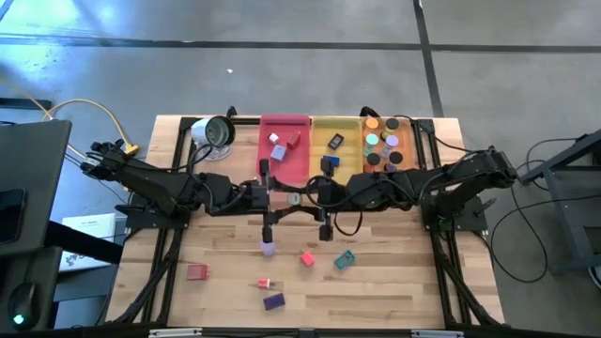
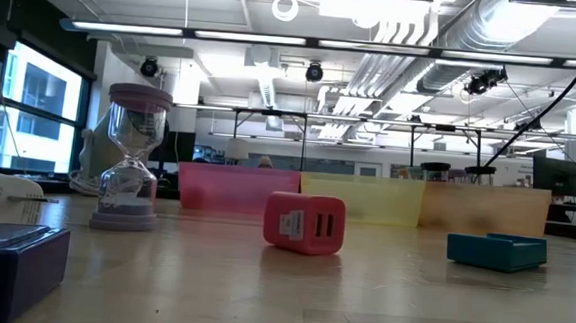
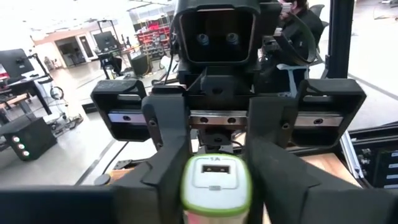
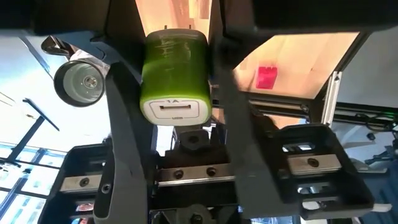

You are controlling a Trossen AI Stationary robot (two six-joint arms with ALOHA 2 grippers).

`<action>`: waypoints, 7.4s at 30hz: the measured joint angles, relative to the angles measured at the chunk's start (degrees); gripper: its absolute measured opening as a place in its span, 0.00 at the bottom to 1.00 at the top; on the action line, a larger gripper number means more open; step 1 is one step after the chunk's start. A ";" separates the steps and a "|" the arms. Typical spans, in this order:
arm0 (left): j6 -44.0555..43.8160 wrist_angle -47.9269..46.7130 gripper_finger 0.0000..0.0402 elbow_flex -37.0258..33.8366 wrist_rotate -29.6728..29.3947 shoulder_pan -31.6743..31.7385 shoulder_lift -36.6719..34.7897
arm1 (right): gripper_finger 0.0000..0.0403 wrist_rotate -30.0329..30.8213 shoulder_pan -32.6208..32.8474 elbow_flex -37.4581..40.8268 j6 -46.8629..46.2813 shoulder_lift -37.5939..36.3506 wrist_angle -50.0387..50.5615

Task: Pick & Place Office items
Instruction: Put the green charger adapter into the red bin, then put the red charger adapter into the red bin

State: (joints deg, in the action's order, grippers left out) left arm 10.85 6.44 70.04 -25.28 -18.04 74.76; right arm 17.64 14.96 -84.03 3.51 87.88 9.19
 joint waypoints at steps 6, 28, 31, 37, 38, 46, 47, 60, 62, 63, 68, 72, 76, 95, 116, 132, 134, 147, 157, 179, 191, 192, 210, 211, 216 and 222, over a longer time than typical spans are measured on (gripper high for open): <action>-2.59 -0.12 0.30 -0.09 -0.16 0.02 -0.02 | 0.30 -0.43 0.00 0.00 -0.37 0.00 0.42; -7.19 -0.02 0.30 -0.17 -11.61 -0.63 -0.37 | 0.87 13.69 1.13 -0.15 -11.21 -0.13 19.87; -7.51 -0.37 0.30 -0.17 -19.23 -0.46 -0.37 | 0.90 13.75 1.01 -0.15 -17.09 -0.13 26.79; -14.31 -9.92 0.30 -0.11 -21.98 4.99 -0.44 | 0.91 13.65 1.20 0.64 -24.16 -0.13 33.53; -16.84 -12.68 0.30 -0.09 -19.56 6.71 -0.45 | 0.91 13.59 1.19 1.14 -24.68 -0.13 33.55; -35.06 -32.07 0.30 -0.09 10.53 25.29 0.41 | 0.92 13.49 1.18 3.21 -26.27 -0.07 33.87; -35.71 -32.40 0.30 -0.08 13.89 27.40 0.84 | 0.92 13.50 1.16 3.45 -26.29 -0.07 33.88; -32.78 -36.97 0.30 0.11 31.66 44.04 13.12 | 0.92 9.66 -6.26 3.61 -27.38 -0.07 33.80; -32.75 -40.94 0.30 0.86 32.45 45.65 15.26 | 0.92 8.16 -7.67 3.61 -27.30 -0.07 33.42; -32.74 -42.30 0.30 1.32 32.46 46.22 16.20 | 0.92 7.58 -8.27 3.61 -27.24 -0.07 33.46; -32.65 -48.54 0.30 2.51 30.86 47.47 19.45 | 0.92 5.22 -10.46 3.61 -26.01 -0.07 31.99; -30.79 -48.41 0.30 2.62 30.78 47.22 21.56 | 0.92 3.14 -12.25 3.61 -23.16 -0.07 29.67; -27.87 -48.19 0.30 2.62 29.54 46.04 23.91 | 0.92 0.55 -13.85 3.61 -22.43 -0.07 28.94; -7.63 -43.31 0.30 2.62 26.84 41.28 28.35 | 0.92 -6.77 -17.16 3.65 -16.94 2.58 27.39; -3.44 -47.95 0.44 2.60 22.03 43.78 27.00 | 0.91 -7.53 -19.67 3.63 -15.25 2.47 27.73; -7.81 -55.82 0.44 3.19 32.42 35.32 -2.83 | 0.91 -7.77 -19.51 3.63 -15.19 2.47 26.98; -9.37 -56.67 0.44 3.21 36.32 33.79 -7.13 | 0.91 -8.67 -19.25 3.63 -15.20 2.47 26.97; -28.56 -60.41 0.44 3.24 38.29 21.17 -16.69 | 0.91 -9.26 -15.98 3.63 -15.23 2.45 27.02; -31.08 -61.05 0.58 3.21 28.84 12.59 -14.14 | 0.91 -9.31 -11.73 3.63 -17.05 2.45 27.80; -53.23 -78.17 0.83 3.21 28.91 -6.81 -11.87 | 0.91 -9.09 -6.25 3.63 -23.41 2.45 31.26; -63.58 -84.01 0.83 2.58 21.00 -30.80 -8.73 | 0.91 -9.06 -5.95 3.63 -23.43 2.45 28.83; -63.69 -84.01 0.83 2.58 19.92 -32.34 -7.89 | 0.91 -9.06 -5.95 3.63 -23.43 2.45 28.60; -68.94 -84.14 0.83 2.47 13.45 -47.66 12.01 | 0.91 -9.06 -5.95 3.63 -28.43 2.45 18.27; -70.85 -83.87 0.83 2.47 11.52 -49.06 12.04 | 0.91 -9.04 -5.95 3.63 -29.39 2.45 16.78; -79.77 -83.80 0.83 2.39 6.84 -54.08 12.01 | 0.91 -9.02 -4.72 3.63 -34.35 2.45 10.37; -74.43 -82.38 0.83 -1.25 6.75 -58.02 12.24 | 0.91 -8.46 -1.19 3.63 -35.58 2.45 5.76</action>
State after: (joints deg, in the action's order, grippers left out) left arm -63.58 -75.95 68.79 -18.52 -76.06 87.00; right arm 9.18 13.77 -80.40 -32.07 90.32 14.95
